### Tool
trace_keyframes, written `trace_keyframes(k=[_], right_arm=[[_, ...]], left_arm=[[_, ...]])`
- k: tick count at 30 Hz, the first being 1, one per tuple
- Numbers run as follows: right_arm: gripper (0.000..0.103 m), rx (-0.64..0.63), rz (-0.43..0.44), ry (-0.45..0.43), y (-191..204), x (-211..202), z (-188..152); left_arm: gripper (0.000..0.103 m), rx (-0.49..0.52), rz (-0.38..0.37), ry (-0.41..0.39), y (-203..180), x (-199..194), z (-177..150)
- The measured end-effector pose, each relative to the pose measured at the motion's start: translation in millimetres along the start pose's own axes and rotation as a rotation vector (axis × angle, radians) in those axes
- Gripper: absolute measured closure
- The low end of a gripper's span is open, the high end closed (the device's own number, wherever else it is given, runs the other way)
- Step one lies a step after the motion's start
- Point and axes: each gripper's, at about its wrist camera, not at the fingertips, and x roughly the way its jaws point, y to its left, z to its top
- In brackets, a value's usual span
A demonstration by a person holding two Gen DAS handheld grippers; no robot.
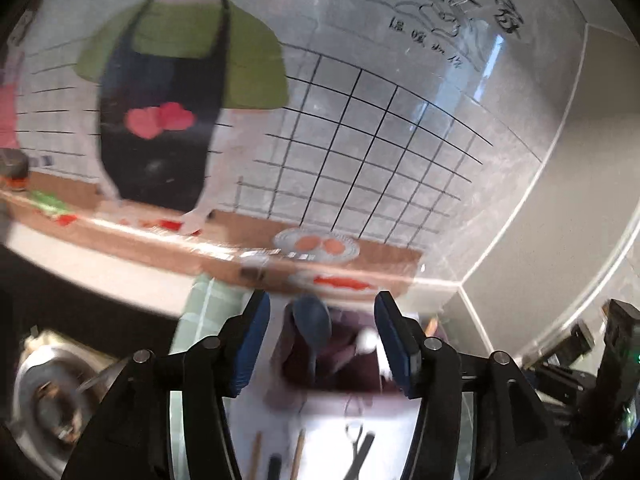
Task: Organize utensils
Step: 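Lift both spoons over the purple caddy and open both grippers to drop them, then grasp the dark spoon with face-shaped handle with the right gripper and lift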
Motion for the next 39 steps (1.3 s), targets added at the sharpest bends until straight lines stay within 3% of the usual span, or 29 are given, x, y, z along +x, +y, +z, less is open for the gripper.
trace_keyframes(k=[10,21,28,34,37,39], right_arm=[[0.081,-0.025,-0.004,0.132,13.8,-27.8,-84.8],[0.080,-0.008,0.009,0.348,22.2,-1.2,-176.3],[0.080,-0.039,-0.047,0.349,19.2,11.3,-182.3],[0.080,-0.093,-0.064,0.362,23.5,16.6,-180.7],[0.094,-0.117,-0.060,0.361,29.0,16.0,-182.8],[0.097,-0.110,-0.044,0.355,31.8,14.9,-183.0]], left_arm=[[0.039,0.053,0.062,0.114,0.5,-65.4,-89.4],[0.035,0.052,0.051,0.232,16.7,-104.9,-179.8],[0.034,0.009,0.066,0.287,30.6,-110.7,-212.9],[0.034,-0.005,0.080,0.293,38.1,-115.6,-217.0],[0.033,-0.008,0.080,0.293,38.7,-112.9,-217.2],[0.033,-0.006,0.073,0.298,37.9,-108.0,-217.2]])
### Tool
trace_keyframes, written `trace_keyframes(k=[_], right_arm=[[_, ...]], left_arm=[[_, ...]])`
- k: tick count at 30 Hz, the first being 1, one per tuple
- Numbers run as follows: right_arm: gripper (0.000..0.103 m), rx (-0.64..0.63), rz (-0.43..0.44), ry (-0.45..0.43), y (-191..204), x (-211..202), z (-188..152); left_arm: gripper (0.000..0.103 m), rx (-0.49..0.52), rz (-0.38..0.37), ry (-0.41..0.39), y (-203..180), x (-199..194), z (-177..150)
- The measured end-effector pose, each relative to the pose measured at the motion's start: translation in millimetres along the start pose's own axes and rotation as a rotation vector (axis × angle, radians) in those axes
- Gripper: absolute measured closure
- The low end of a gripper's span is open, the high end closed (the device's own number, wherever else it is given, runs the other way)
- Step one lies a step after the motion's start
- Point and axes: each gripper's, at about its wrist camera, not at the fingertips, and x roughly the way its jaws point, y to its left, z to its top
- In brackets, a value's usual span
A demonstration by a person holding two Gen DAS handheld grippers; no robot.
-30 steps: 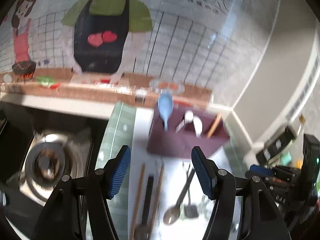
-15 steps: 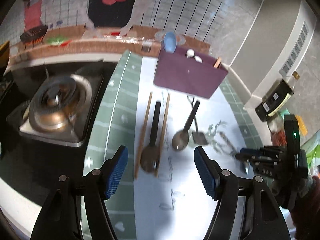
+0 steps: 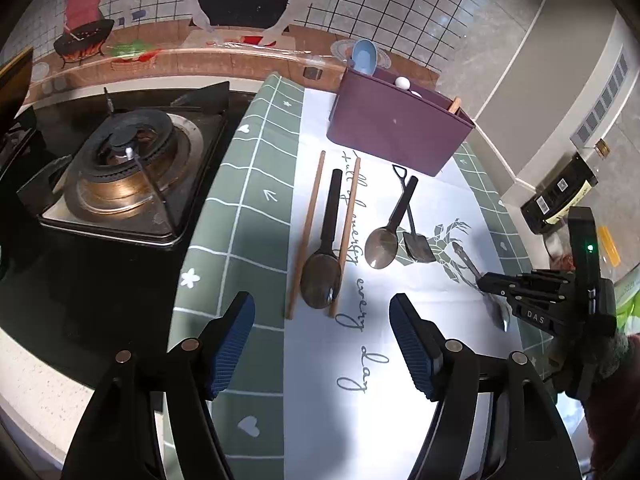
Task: Organize utensils
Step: 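Grasp the dark spoon with face-shaped handle with the right gripper and lift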
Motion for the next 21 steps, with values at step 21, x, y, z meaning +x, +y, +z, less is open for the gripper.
trace_keyframes(k=[21], right_arm=[[0.097,0.175,0.137,-0.163,-42.6,-47.1,24.1]], left_arm=[[0.026,0.135,-0.016,-0.016,-100.2,86.7,10.0]])
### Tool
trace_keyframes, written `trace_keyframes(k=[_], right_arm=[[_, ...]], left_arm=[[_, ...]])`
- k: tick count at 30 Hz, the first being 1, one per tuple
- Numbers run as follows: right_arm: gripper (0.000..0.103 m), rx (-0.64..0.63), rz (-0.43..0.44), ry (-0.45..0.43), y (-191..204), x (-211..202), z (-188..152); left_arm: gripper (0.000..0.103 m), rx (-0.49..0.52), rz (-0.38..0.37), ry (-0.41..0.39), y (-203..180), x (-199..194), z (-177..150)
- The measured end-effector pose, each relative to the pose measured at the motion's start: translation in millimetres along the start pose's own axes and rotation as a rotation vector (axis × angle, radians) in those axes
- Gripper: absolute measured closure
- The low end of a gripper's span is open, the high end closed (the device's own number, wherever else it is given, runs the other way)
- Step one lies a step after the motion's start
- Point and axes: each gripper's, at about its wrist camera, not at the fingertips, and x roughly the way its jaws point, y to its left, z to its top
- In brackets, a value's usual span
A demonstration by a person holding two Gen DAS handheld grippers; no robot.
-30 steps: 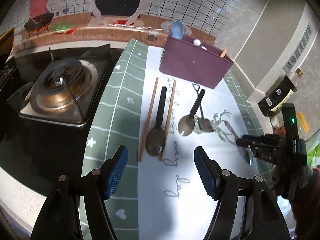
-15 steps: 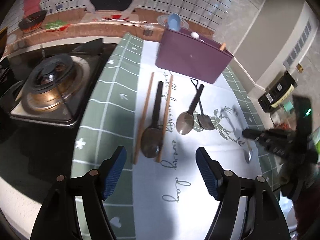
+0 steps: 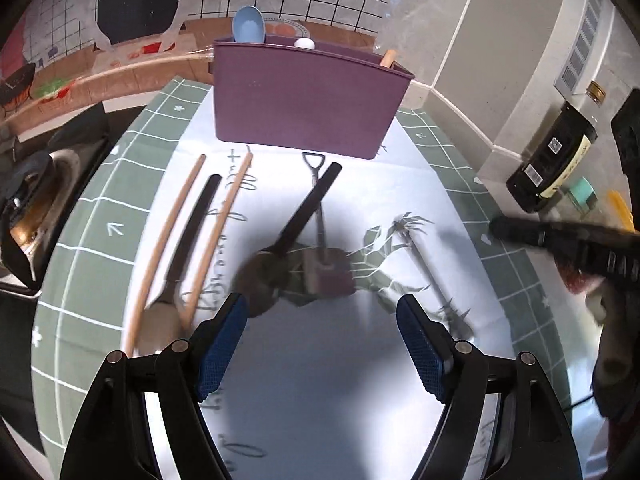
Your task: Organize utensils
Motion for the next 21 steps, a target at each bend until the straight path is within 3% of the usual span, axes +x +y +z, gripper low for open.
trace_keyframes(k=[5,7,15,21], right_arm=[[0.084,-0.059,-0.001,0.075,9.3,20.1,-18.1],[0.084,-0.046,0.014,0.085,9.0,26.7,-22.4],[0.071,-0.019,0.003,0.111,16.8,42.0,-25.9],[0.070,-0.036,-0.100,0.122,25.7,54.4,-19.6]], left_arm=[[0.026,0.020,0.038,-0.007,-1.6,-6.3,3.0],[0.026,0.010,0.056,-0.010,4.0,-9.4,3.1],[0.026,-0.101,0.115,-0.032,55.9,-36.3,-7.7],[0.026,-0.165,0.136,-0.045,81.9,-48.9,-16.9]])
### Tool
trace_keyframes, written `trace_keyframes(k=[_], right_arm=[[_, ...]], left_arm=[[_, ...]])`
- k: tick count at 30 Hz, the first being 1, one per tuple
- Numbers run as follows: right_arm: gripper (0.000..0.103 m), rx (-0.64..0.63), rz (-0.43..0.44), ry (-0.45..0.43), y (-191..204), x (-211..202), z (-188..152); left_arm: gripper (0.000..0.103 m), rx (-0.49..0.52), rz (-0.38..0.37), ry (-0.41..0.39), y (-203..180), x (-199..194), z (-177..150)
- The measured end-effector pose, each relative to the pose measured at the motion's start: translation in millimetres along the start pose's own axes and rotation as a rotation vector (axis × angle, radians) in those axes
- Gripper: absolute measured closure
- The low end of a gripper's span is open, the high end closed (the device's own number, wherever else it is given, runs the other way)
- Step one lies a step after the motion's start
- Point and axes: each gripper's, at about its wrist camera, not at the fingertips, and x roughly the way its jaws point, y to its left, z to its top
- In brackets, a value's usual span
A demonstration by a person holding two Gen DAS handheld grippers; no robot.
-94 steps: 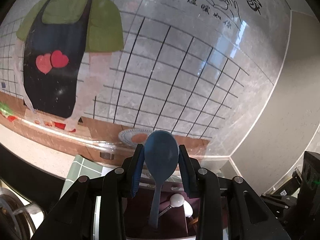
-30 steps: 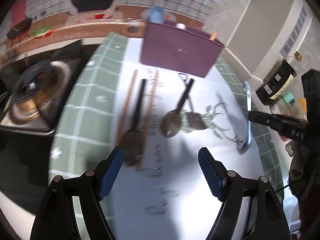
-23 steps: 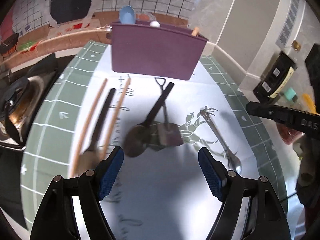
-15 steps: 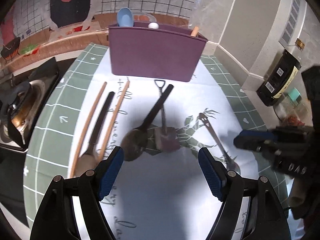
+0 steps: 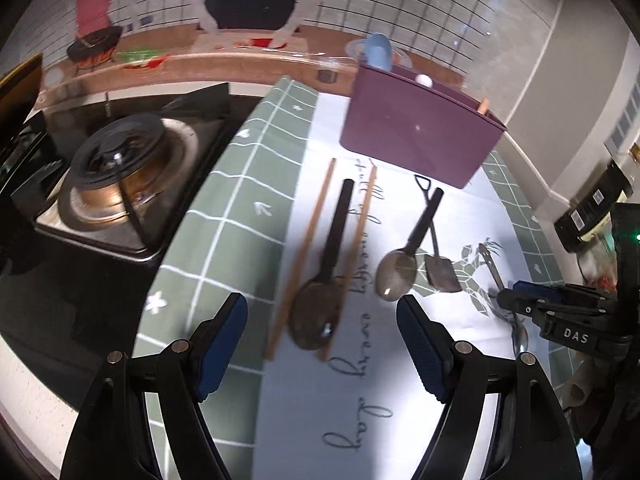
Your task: Organize utensils
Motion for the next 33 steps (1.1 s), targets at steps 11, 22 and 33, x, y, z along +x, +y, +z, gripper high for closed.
trace_keyframes(k=[11,22,33], right_arm=[[0.097,-0.035,-0.038,0.004,-3.5,2.0,-1.0],[0.098,0.113,0.090,-0.260,-57.1,-83.5,-3.4],[0.098,0.025,0.111,-0.332,-57.4,-107.5,8.4]], left_arm=[[0.026,0.036,-0.041,0.000,-16.9,-0.5,-6.1],[0.027,0.116,-0.108,-0.081,-82.4,19.2,-6.1],[0.044,0.180,0.033,-0.019,-118.9,67.2,-2.8]])
